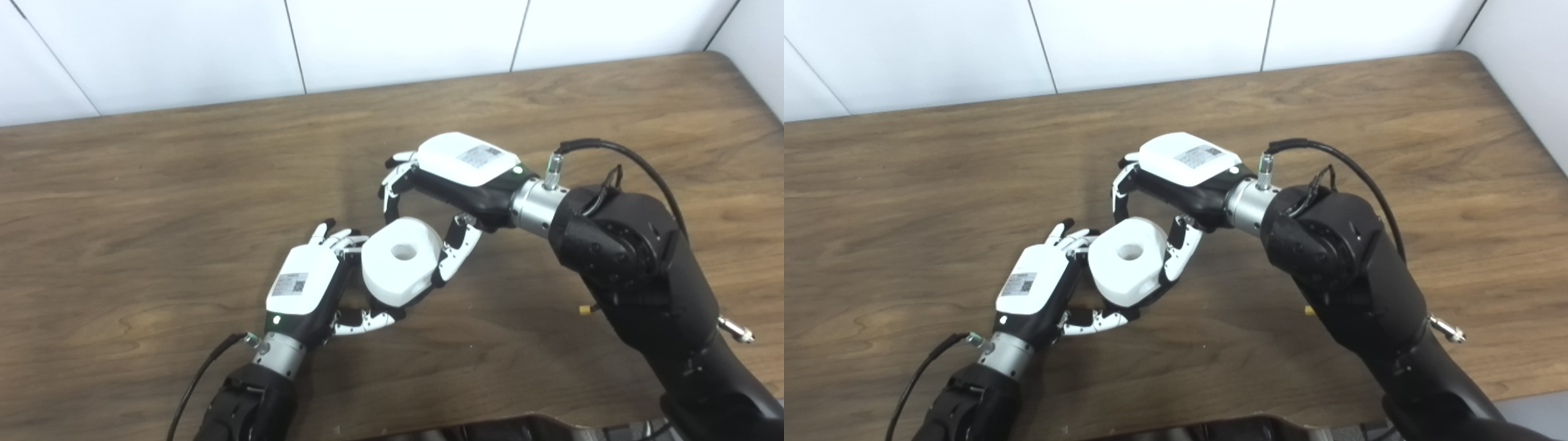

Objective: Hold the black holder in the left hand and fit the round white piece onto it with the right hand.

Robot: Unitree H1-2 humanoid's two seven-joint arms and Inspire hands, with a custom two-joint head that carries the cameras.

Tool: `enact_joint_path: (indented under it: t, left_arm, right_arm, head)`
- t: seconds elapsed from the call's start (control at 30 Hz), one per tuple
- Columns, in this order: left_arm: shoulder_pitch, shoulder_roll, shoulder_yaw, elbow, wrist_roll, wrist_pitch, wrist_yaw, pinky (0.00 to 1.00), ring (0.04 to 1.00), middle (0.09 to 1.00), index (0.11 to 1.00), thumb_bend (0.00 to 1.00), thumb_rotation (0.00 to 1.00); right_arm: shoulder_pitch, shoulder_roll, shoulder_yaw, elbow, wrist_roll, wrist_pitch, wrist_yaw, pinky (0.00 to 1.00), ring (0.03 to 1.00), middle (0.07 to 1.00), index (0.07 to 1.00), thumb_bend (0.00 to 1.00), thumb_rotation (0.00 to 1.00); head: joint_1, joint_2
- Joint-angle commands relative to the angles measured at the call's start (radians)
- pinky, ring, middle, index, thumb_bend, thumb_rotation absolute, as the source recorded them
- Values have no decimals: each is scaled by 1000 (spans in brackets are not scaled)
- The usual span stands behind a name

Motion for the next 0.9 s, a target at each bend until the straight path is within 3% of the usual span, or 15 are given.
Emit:
enact_joint_path:
  t: [0.0,0.87]
  left_arm:
    - [0,4,-6,3,18,0,-21,995,857,782,486,522,54]
    - [1,7,-5,-4,21,3,-33,999,861,785,487,522,53]
  right_arm:
    - [-17,1,-4,-2,-4,-17,-25,838,920,786,484,525,137]
    - [-31,-24,-33,-6,13,-4,-39,837,915,785,483,525,135]
  head:
    - [-1,0]
    - [-14,-3]
